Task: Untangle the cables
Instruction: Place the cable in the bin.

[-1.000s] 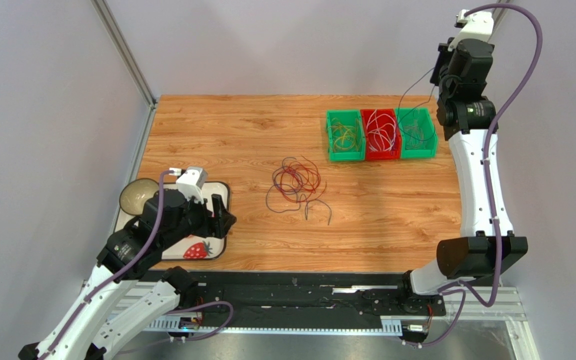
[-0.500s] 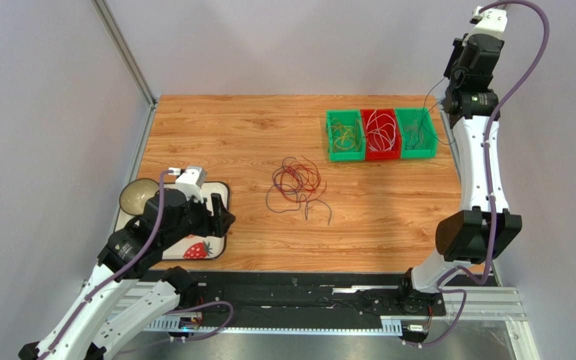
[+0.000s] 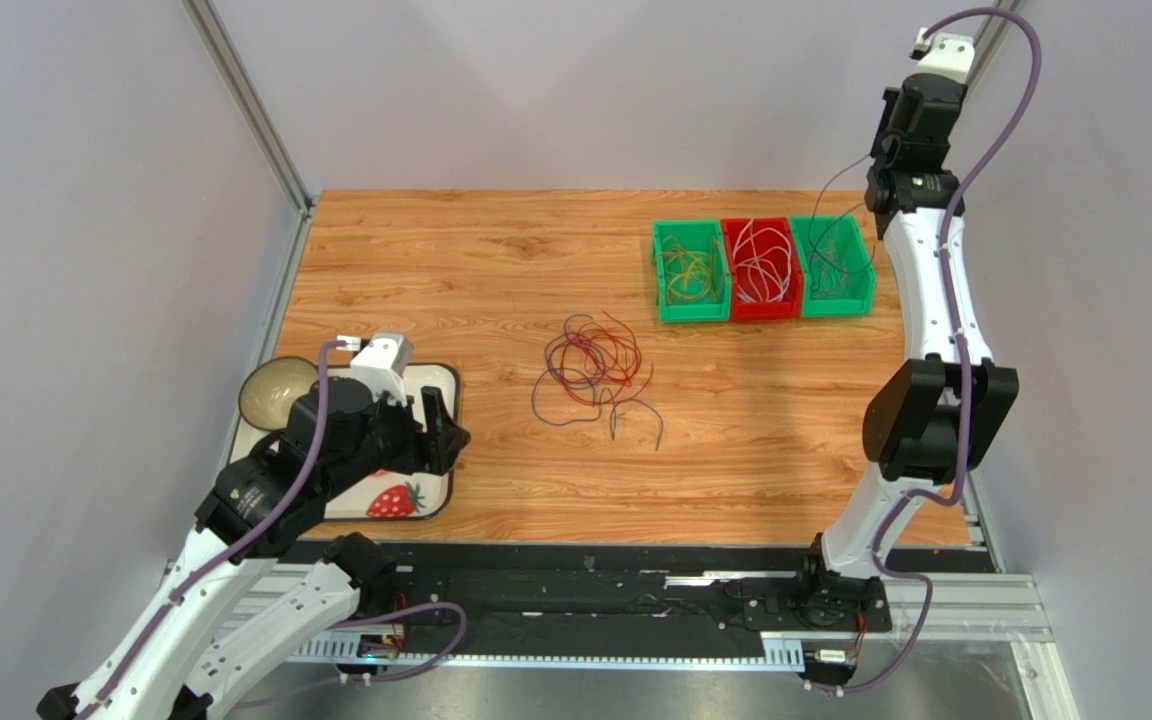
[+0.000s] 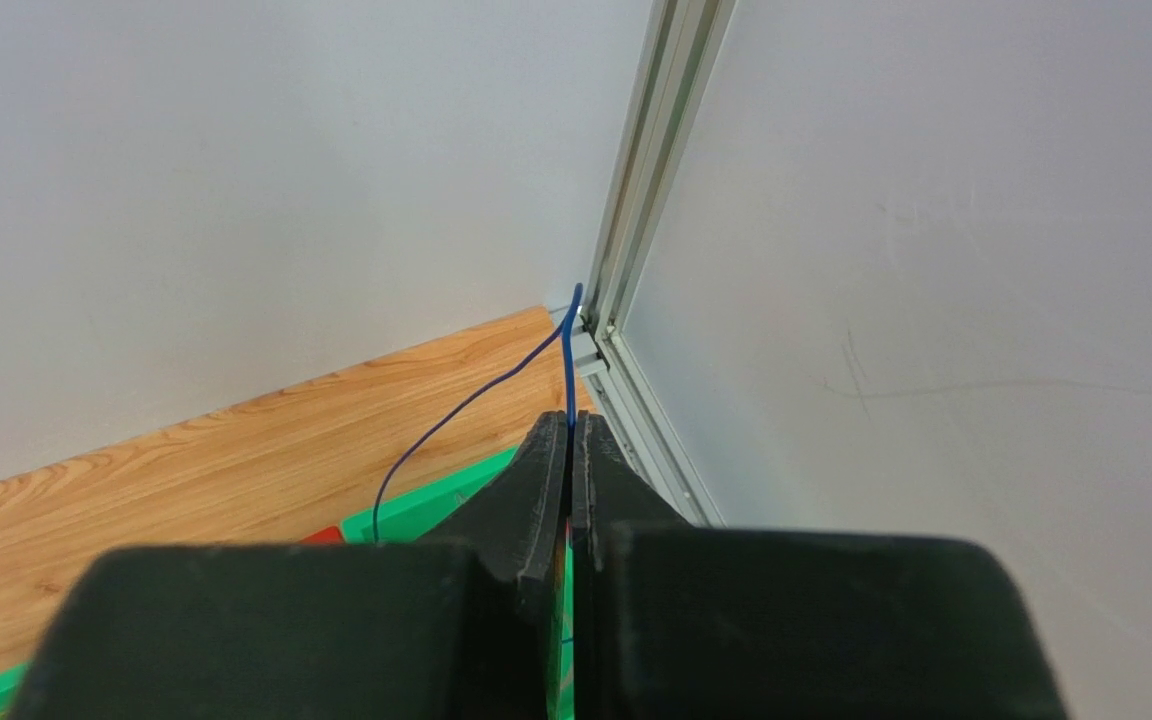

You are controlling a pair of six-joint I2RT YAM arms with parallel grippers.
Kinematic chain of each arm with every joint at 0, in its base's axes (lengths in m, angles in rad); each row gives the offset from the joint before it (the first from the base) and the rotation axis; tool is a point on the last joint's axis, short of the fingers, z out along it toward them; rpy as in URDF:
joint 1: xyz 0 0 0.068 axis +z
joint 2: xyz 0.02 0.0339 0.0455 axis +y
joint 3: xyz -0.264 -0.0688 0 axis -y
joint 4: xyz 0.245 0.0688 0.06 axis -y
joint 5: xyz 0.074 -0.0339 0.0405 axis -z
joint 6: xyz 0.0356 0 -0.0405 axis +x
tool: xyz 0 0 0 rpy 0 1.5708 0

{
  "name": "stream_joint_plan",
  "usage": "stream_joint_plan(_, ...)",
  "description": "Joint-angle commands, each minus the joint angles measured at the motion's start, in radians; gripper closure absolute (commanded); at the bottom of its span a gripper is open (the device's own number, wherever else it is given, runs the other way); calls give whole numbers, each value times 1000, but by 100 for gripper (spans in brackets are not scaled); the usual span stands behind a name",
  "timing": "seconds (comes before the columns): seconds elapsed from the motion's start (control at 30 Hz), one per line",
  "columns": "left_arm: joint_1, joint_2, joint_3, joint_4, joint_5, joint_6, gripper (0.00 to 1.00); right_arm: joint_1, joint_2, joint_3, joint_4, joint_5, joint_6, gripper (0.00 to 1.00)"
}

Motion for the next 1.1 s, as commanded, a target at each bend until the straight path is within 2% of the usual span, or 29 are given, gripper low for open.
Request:
stream_joint_plan(0.0, -4, 4, 10, 3, -14, -7, 20, -8, 40, 67, 70, 26, -18, 100)
stream_joint_plan(0.2, -2, 6, 12, 3, -16, -8, 20, -12, 69, 73, 72, 64, -7, 100)
stream_joint_plan(0.77, -4, -5, 12, 1, -20, -8, 21, -13, 68, -122, 66, 29, 145, 100)
stream_joint_plan(1.07, -4, -11, 12, 1, -20, -8, 21, -13, 26, -255, 66, -77, 240, 100)
